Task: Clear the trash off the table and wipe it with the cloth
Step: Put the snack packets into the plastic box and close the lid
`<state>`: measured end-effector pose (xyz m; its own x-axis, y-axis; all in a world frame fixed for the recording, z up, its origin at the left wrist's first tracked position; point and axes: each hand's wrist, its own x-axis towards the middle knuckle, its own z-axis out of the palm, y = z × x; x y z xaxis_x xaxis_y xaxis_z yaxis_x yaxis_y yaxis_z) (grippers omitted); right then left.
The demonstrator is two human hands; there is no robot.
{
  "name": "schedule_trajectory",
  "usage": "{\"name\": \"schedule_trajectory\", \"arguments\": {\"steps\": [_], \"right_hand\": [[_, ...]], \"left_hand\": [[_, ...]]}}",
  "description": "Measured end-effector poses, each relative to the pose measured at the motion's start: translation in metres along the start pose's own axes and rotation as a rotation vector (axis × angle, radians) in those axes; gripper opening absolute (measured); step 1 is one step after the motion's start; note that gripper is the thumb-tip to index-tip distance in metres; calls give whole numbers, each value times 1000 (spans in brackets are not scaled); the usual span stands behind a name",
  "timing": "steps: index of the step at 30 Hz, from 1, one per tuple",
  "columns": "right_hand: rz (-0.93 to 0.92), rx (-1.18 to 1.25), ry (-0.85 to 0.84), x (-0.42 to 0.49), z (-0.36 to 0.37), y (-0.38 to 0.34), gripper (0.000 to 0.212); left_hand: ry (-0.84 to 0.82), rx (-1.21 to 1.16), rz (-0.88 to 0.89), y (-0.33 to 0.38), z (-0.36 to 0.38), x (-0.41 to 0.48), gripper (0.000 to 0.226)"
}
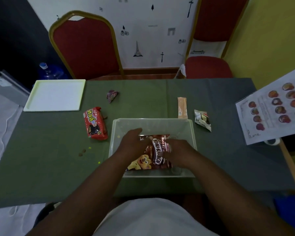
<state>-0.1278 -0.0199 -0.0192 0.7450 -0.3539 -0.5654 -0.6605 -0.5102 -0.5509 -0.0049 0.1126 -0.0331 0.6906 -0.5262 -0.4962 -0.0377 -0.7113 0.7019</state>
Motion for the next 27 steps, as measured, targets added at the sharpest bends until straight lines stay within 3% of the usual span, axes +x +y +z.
{"name": "schedule_trajectory", "arguments": {"steps": [5,9,14,18,23,27], "right_hand": [[-134,233,384,-17,-52,10,31],[39,276,576,4,-87,48,19],[311,305,633,59,-96,106,11],[506,284,725,95,-89,133,19],[541,231,693,117,-76,142,33],[545,208,686,125,-71,148,35]], "left_hand": [[64,34,234,66,-7,12,41],[53,144,322,110,7,56,39],[-105,328,218,144,47,139,36],[-202,530,175,146,84,190,44],[-282,581,105,131,111,230,63],[-272,644,154,122,126,247,68]]}}
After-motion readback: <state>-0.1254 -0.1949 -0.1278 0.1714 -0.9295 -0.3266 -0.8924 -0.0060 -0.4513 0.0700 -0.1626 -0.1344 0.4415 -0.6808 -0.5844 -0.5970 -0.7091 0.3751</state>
